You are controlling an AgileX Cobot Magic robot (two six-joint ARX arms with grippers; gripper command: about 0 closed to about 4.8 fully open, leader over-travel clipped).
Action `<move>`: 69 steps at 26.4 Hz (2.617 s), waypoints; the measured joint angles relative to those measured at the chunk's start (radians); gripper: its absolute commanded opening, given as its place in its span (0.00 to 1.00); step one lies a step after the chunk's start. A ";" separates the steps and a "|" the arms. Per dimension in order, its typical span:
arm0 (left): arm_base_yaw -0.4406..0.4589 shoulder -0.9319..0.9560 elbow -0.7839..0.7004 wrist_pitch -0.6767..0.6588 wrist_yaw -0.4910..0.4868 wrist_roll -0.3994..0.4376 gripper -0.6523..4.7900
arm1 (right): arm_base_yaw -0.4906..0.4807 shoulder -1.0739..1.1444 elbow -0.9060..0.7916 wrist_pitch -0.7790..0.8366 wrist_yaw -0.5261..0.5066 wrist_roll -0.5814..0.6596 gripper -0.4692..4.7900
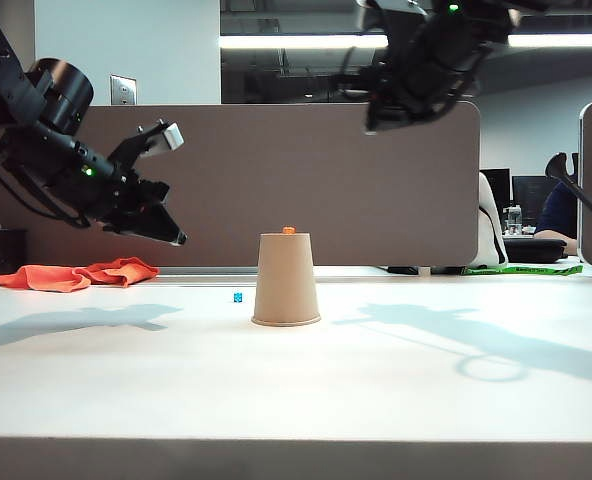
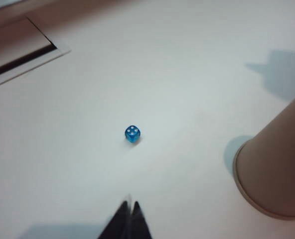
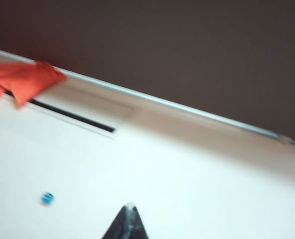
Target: Throw the dice onto the paper cup, compare its value with the values of the other dice on the table, place the die with the higher value on the paper cup, and take no action if both dice have the same value.
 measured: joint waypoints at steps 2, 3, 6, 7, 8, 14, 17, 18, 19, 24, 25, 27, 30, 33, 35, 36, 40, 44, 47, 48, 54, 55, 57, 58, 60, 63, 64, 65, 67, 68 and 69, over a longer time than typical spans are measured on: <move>0.000 -0.017 0.000 0.000 -0.002 0.000 0.11 | -0.034 -0.039 -0.045 -0.006 -0.003 0.000 0.08; 0.000 -0.023 0.000 0.000 -0.003 0.000 0.11 | -0.046 -0.059 -0.064 -0.010 -0.004 0.000 0.08; 0.000 -0.047 -0.001 -0.001 -0.003 0.000 0.11 | -0.081 -0.127 -0.121 -0.011 -0.007 0.000 0.08; 0.000 -0.057 -0.001 -0.001 -0.003 0.000 0.11 | -0.096 -0.157 -0.145 -0.011 -0.008 0.000 0.08; 0.000 -0.067 -0.001 -0.001 -0.003 0.000 0.11 | -0.107 -0.182 -0.167 -0.011 -0.008 0.000 0.08; 0.000 -0.130 -0.011 0.000 -0.003 -0.019 0.11 | -0.207 -0.337 -0.293 -0.060 -0.072 0.000 0.08; 0.001 -0.166 -0.026 0.006 -0.003 -0.023 0.11 | -0.271 -0.410 -0.349 -0.130 -0.124 0.000 0.08; 0.002 -0.179 -0.030 0.008 -0.003 -0.023 0.11 | -0.289 -0.429 -0.364 -0.148 -0.137 0.000 0.08; 0.002 -0.189 -0.032 0.010 -0.003 -0.023 0.11 | -0.304 -0.446 -0.374 -0.165 -0.145 0.000 0.08; 0.001 -0.257 -0.037 0.013 -0.043 -0.056 0.11 | -0.402 -0.595 -0.457 -0.208 -0.186 0.000 0.08; 0.001 -0.267 -0.036 0.016 -0.051 -0.064 0.11 | -0.415 -0.619 -0.471 -0.208 -0.189 0.000 0.08; 0.002 -0.294 -0.037 0.020 -0.069 -0.084 0.11 | -0.445 -0.685 -0.511 -0.216 -0.206 0.000 0.08; 0.001 -0.328 -0.054 0.019 -0.090 -0.094 0.11 | -0.455 -0.761 -0.559 -0.238 -0.207 0.000 0.08; 0.001 -0.372 -0.087 0.021 -0.123 -0.109 0.11 | -0.457 -0.838 -0.604 -0.259 -0.206 0.000 0.08; 0.001 -0.418 -0.130 0.021 -0.153 -0.111 0.11 | -0.457 -0.883 -0.624 -0.267 -0.206 0.000 0.08; 0.001 -0.437 -0.149 0.021 -0.165 -0.111 0.11 | -0.457 -0.903 -0.635 -0.270 -0.206 0.000 0.08; 0.002 -0.515 -0.226 0.023 -0.210 -0.112 0.11 | -0.457 -0.981 -0.684 -0.282 -0.205 0.000 0.08; 0.001 -0.602 -0.299 0.023 -0.233 -0.121 0.11 | -0.457 -1.031 -0.734 -0.323 -0.179 0.000 0.08; 0.001 -0.710 -0.401 0.063 -0.287 -0.193 0.11 | -0.457 -1.116 -0.811 -0.350 -0.177 0.036 0.08; 0.001 -0.734 -0.423 0.068 -0.296 -0.206 0.11 | -0.457 -1.144 -0.827 -0.346 -0.177 0.040 0.08; 0.001 -0.877 -0.523 0.077 -0.330 -0.220 0.11 | -0.458 -1.366 -0.949 -0.349 -0.158 0.050 0.08; 0.000 -0.901 -0.541 0.078 -0.346 -0.221 0.11 | -0.458 -1.412 -0.969 -0.348 -0.158 0.050 0.08; 0.001 -0.947 -0.570 0.074 -0.369 -0.222 0.11 | -0.458 -1.497 -1.001 -0.351 -0.158 0.050 0.08; 0.002 -0.970 -0.583 0.073 -0.373 -0.223 0.11 | -0.458 -1.538 -1.016 -0.359 -0.158 0.051 0.08; 0.002 -1.005 -0.600 0.074 -0.378 -0.224 0.11 | -0.461 -1.613 -1.038 -0.380 -0.157 0.055 0.08; 0.001 -1.047 -0.621 0.074 -0.399 -0.224 0.11 | -0.462 -1.679 -1.062 -0.407 -0.135 0.069 0.08; 0.001 -1.062 -0.628 0.071 -0.401 -0.224 0.11 | -0.462 -1.673 -1.064 -0.417 -0.117 0.085 0.08; 0.000 -1.069 -0.629 0.072 -0.401 -0.224 0.11 | -0.463 -1.673 -1.068 -0.434 -0.111 0.098 0.08; 0.000 -1.083 -0.630 0.060 -0.406 -0.225 0.11 | -0.461 -1.666 -1.078 -0.432 -0.108 0.106 0.08; 0.000 -1.090 -0.631 0.058 -0.406 -0.226 0.11 | -0.461 -1.668 -1.086 -0.422 -0.108 0.109 0.08; 0.000 -1.097 -0.631 0.055 -0.408 -0.227 0.11 | -0.462 -1.669 -1.096 -0.406 -0.108 0.109 0.08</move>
